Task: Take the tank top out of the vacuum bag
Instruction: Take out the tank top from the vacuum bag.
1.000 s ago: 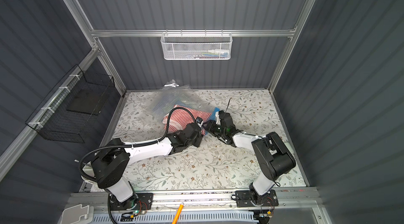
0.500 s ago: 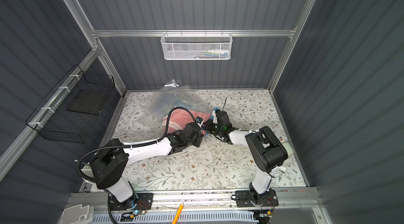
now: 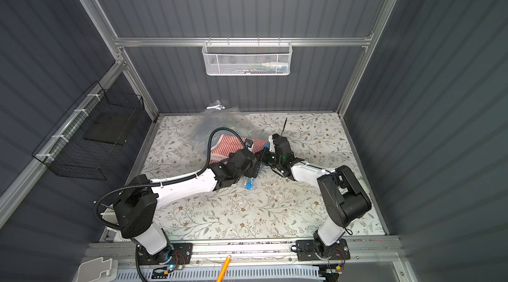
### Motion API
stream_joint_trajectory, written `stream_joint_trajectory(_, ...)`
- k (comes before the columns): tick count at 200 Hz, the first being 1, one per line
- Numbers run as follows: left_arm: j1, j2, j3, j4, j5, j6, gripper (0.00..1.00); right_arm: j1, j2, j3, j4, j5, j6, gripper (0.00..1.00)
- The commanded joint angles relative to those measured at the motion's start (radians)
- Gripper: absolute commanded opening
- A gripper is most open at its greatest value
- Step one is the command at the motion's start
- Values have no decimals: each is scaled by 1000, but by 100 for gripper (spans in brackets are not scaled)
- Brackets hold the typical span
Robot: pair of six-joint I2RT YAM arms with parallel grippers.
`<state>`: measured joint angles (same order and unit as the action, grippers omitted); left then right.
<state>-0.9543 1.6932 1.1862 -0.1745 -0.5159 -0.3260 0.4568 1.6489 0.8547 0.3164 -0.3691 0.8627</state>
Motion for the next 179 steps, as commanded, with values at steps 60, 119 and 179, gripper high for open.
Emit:
stream_joint_trajectory(60,296,14,72,-154,-54,-36,100,-80,-32,79,-156,18,-128,0)
stream_joint_trajectory(119,463,112,96,-130,81,-30,100,-124,-31,74,-168,-16,-139,0)
stream_joint_trajectory(179,611,120,108,-138,158,-43,100,-136,-23,68,-180,-14,-158,0)
